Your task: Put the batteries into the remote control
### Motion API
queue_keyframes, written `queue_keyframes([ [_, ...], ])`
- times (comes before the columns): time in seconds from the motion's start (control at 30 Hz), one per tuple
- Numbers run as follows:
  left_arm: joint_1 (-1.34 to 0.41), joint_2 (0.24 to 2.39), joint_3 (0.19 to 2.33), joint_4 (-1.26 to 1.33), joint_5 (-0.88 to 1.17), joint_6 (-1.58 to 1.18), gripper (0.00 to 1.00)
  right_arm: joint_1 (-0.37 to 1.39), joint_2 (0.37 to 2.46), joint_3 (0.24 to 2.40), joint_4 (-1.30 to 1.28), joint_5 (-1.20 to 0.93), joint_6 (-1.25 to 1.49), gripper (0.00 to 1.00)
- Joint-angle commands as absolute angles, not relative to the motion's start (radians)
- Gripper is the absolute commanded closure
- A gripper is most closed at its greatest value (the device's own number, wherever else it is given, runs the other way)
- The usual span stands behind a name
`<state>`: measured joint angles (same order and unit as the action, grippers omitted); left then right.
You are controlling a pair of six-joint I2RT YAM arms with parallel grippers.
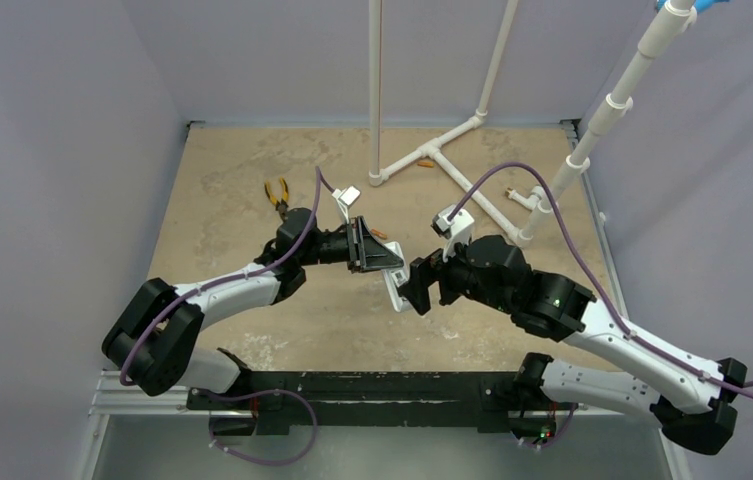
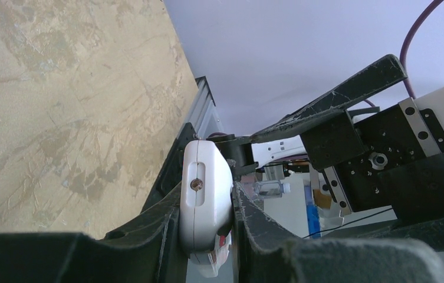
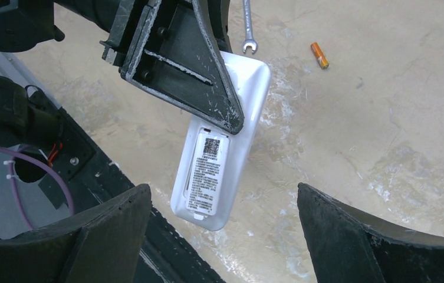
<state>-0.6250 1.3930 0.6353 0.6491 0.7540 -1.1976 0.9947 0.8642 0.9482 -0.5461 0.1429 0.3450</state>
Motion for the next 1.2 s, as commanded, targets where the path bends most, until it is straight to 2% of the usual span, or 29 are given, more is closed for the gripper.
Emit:
queue_keyframes([
  [0.0,-0.632,1.398,0.647,0.705,0.756,-1.21,1.0,1.01,0.89,0.969,-0.534,0.139,0.379,0.11],
  [0.27,-0.632,1.397,0.649,0.695,0.754,-1.206,1.0,1.034,0.92,0.953,-0.528,0.173,0.38,0.21],
  [0.63,-0.633,1.401,0.653,0.693,0.753,-1.206,1.0,1.052,0.948,0.95,-0.525,0.198,0.381,0.4],
  [0.73,-0.633,1.401,0.653,0.693,0.753,-1.206,1.0,1.057,0.96,0.95,-0.523,0.198,0.381,0.42],
  [0.8,-0.632,1.402,0.652,0.693,0.753,-1.206,1.0,1.058,0.968,0.951,-0.522,0.201,0.38,0.38],
  [1.07,-0.632,1.407,0.652,0.698,0.753,-1.206,1.0,1.065,0.989,0.954,-0.527,0.196,0.376,0.5],
  [1.17,-0.632,1.407,0.652,0.701,0.753,-1.207,1.0,1.066,0.994,0.96,-0.536,0.196,0.374,0.51],
])
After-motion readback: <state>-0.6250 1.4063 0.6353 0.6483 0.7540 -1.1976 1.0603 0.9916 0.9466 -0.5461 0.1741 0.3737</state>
